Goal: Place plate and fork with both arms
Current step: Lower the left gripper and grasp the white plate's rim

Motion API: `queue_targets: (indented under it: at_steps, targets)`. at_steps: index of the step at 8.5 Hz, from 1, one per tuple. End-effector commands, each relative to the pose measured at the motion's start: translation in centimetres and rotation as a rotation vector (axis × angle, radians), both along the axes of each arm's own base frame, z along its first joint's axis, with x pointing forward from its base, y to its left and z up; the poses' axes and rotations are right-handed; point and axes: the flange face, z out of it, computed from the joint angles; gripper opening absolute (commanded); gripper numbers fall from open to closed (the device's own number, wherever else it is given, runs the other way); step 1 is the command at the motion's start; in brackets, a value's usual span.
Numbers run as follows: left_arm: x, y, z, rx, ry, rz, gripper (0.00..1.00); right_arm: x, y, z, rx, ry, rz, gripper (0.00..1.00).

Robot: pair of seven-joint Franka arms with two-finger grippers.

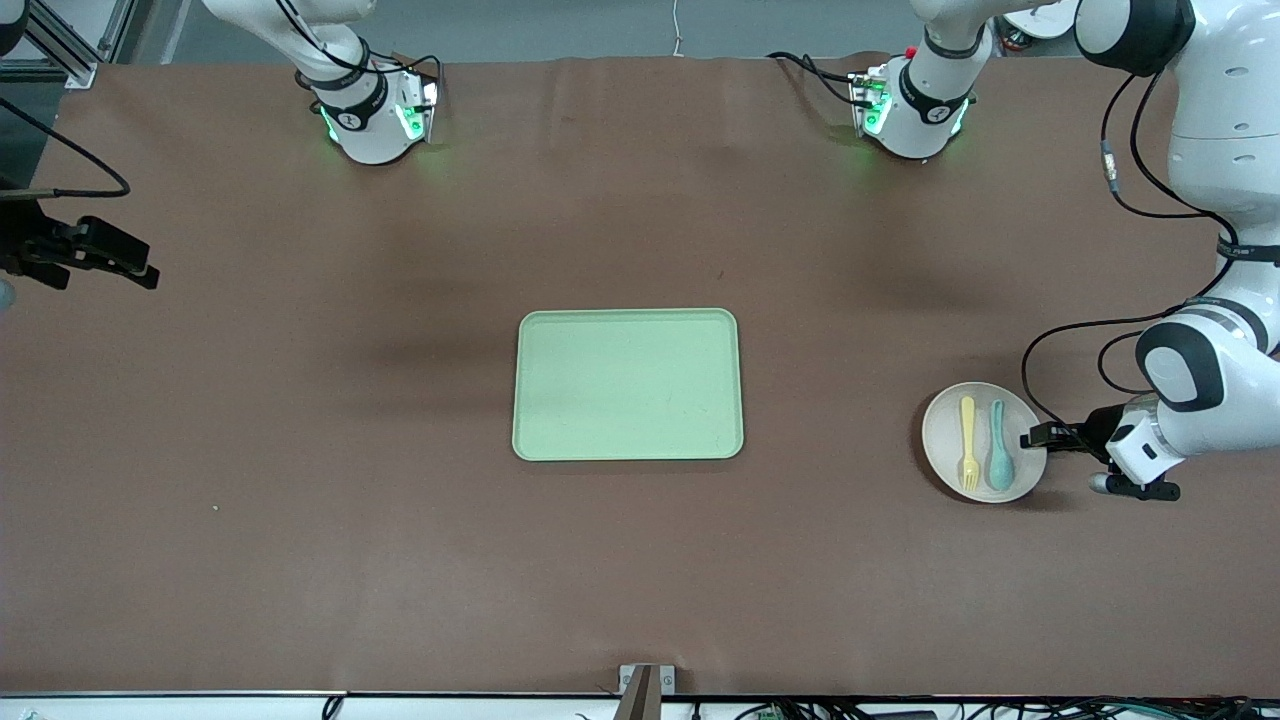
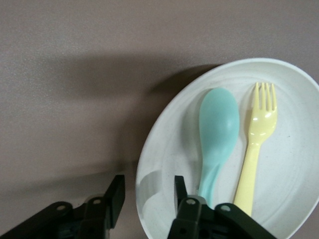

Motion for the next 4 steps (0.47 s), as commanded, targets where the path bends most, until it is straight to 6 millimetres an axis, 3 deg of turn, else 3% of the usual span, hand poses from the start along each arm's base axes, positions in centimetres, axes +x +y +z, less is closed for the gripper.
queue_targets:
  at_steps: [1, 4]
  targets:
    - [0.25, 0.45, -0.36, -0.010, -0.016, -0.017, 0.27, -0.18, 0.00, -0.14, -0.012, -0.005, 0.002, 1.00]
    - [0.52, -0.22, -0.05, -0.005, -0.020, -0.032, 0.05, -0.21, -0.02, 0.03, -0.013, -0.009, 0.002, 1.00]
